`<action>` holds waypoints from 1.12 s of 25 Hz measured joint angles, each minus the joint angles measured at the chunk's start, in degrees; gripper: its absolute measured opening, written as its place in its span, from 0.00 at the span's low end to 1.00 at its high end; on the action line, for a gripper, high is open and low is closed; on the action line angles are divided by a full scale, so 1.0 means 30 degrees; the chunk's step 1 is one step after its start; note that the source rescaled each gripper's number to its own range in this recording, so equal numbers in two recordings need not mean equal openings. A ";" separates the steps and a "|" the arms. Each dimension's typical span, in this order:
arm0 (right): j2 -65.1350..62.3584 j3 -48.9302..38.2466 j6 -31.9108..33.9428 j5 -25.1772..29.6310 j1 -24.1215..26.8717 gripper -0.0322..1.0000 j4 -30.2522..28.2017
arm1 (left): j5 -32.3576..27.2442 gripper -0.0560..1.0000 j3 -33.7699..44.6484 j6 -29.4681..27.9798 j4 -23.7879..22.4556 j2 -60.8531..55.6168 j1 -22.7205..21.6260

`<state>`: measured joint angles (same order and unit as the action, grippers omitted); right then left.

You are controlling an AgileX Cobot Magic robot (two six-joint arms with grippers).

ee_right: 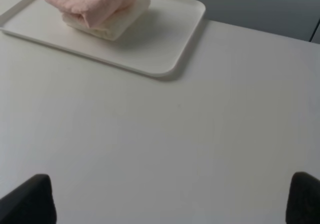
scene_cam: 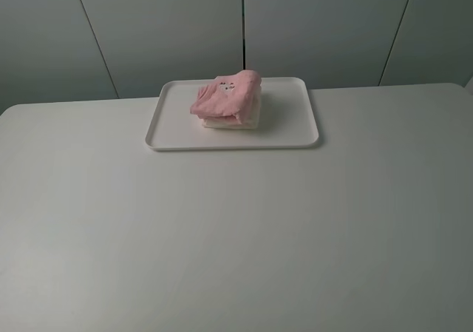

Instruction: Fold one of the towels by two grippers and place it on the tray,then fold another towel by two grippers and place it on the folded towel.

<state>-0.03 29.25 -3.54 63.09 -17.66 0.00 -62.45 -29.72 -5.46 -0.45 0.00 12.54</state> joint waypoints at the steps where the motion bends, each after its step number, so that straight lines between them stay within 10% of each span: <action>1: 0.0000 0.0000 0.0000 -0.0040 0.0000 1.00 0.0000 | 0.0000 0.94 0.0000 0.0057 0.0000 0.0000 0.0000; 23: 0.0000 0.0000 0.0979 -0.0076 0.0000 1.00 0.0292 | 0.0000 0.94 0.0000 -0.0026 -0.0126 0.0000 0.0000; 28: 0.0000 0.0000 0.0979 -0.0076 0.2165 1.00 0.0341 | 0.0000 0.94 0.0000 0.0011 -0.0126 0.0000 -0.0456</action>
<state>-0.03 29.25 -0.60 62.86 -11.16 1.02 -62.45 -29.72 -5.43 -0.83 0.00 11.18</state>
